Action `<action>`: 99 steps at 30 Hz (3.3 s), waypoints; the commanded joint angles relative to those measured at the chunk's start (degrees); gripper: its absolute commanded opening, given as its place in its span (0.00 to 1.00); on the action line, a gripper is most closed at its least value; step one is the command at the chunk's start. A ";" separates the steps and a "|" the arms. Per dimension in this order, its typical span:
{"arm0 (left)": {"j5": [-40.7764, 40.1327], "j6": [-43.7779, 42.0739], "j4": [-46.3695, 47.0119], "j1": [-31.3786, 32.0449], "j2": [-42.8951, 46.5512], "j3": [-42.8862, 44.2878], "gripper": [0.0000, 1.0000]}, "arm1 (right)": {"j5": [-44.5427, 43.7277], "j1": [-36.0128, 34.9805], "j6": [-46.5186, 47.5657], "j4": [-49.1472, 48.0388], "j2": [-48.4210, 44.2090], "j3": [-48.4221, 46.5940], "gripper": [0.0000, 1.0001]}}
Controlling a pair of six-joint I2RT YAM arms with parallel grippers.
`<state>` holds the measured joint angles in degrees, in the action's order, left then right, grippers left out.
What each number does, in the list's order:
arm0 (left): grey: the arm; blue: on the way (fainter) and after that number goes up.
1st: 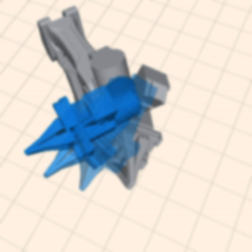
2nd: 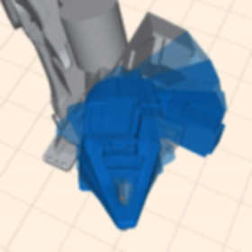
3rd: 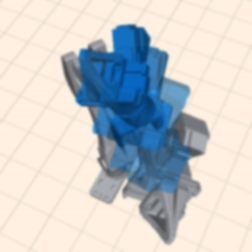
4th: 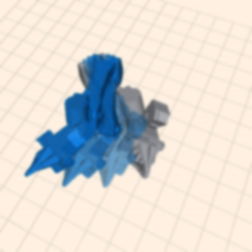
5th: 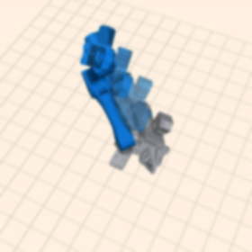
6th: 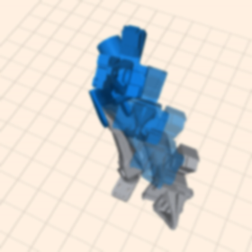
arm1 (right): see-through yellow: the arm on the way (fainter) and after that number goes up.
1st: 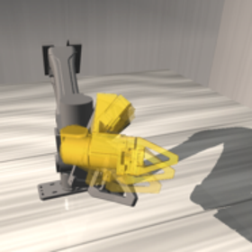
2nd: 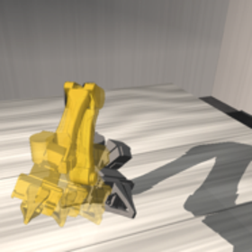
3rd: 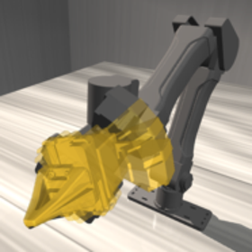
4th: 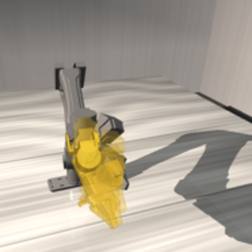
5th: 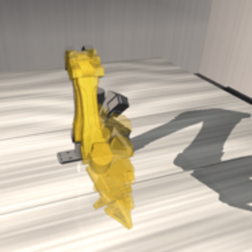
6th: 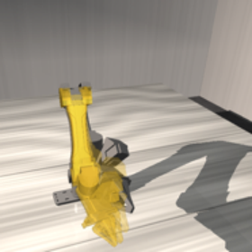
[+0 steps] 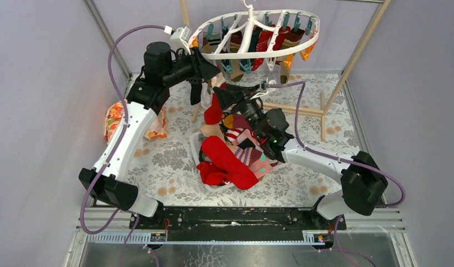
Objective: Clip the socks to the hanger
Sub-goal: Clamp the sock onto the hanger, then open the clamp at the hanger.
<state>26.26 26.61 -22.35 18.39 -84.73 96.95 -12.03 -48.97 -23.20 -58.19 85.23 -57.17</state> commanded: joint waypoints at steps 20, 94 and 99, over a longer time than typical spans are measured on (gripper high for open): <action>-1.15 -2.12 0.32 0.33 2.90 0.07 0.25 | 31.19 17.18 -35.09 -33.21 12.68 -6.62 0.76; -12.99 -1.47 -3.14 5.65 -1.94 9.22 0.56 | 4.13 3.36 4.06 -14.26 6.23 -7.26 0.00; -13.14 -0.69 -3.02 5.68 -3.22 10.70 0.54 | 4.56 3.34 4.52 -13.48 6.23 -7.50 0.00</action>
<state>12.73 24.77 -28.82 23.97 -87.37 104.99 -7.05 -44.91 -20.40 -70.96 93.69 -61.89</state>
